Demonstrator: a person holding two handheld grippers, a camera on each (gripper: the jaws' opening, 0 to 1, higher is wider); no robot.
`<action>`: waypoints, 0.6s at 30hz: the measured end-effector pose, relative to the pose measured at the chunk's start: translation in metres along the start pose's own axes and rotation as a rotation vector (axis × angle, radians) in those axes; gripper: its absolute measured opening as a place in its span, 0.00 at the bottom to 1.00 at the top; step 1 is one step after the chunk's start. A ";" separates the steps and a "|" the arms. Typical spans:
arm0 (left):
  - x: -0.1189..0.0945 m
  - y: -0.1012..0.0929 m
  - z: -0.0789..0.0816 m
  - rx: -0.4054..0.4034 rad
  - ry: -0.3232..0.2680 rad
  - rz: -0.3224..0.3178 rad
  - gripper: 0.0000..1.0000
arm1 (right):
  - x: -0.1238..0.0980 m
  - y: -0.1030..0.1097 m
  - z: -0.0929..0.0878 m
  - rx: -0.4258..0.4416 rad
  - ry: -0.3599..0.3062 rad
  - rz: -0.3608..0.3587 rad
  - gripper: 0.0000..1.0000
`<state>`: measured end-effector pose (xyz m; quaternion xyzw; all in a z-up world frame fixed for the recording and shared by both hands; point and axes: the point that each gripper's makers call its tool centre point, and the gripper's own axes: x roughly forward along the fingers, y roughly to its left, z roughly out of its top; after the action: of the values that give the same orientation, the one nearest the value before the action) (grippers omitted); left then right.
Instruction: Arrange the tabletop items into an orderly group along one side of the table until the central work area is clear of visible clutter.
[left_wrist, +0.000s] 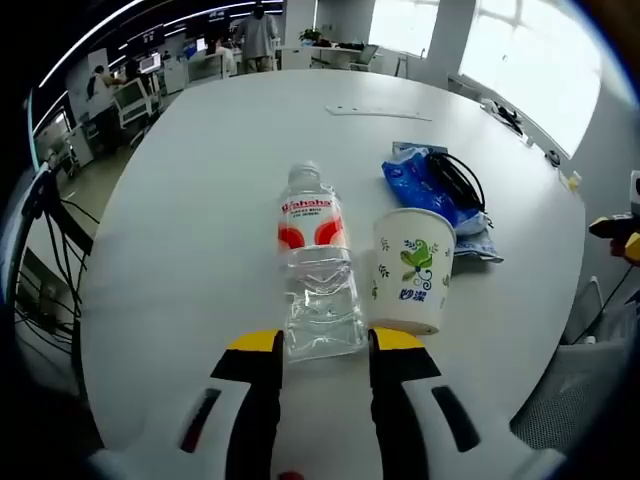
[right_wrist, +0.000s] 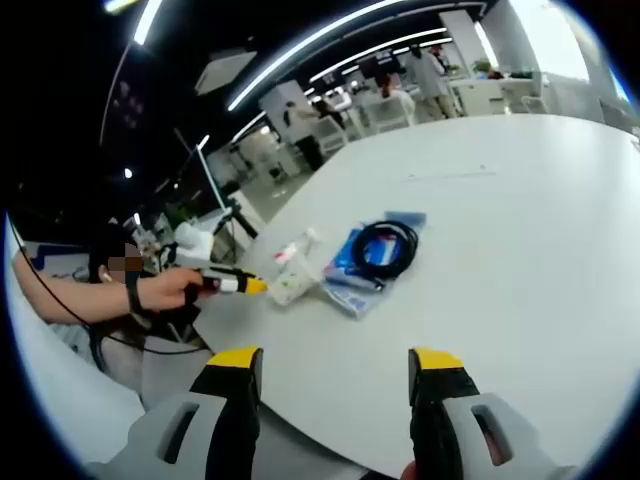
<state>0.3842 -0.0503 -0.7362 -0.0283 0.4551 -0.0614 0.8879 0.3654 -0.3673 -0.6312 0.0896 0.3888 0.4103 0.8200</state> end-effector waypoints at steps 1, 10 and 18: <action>-0.001 -0.001 0.002 -0.011 -0.010 -0.005 0.33 | 0.000 0.000 0.000 0.000 -0.001 0.000 0.59; -0.008 0.001 0.025 -0.091 -0.036 -0.039 0.33 | -0.003 -0.004 -0.005 0.014 -0.004 -0.007 0.59; 0.003 0.007 0.050 -0.105 -0.016 -0.022 0.32 | -0.005 -0.008 -0.005 0.023 -0.012 -0.014 0.59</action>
<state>0.4271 -0.0441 -0.7103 -0.0802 0.4500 -0.0469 0.8882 0.3649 -0.3772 -0.6359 0.0989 0.3893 0.3993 0.8242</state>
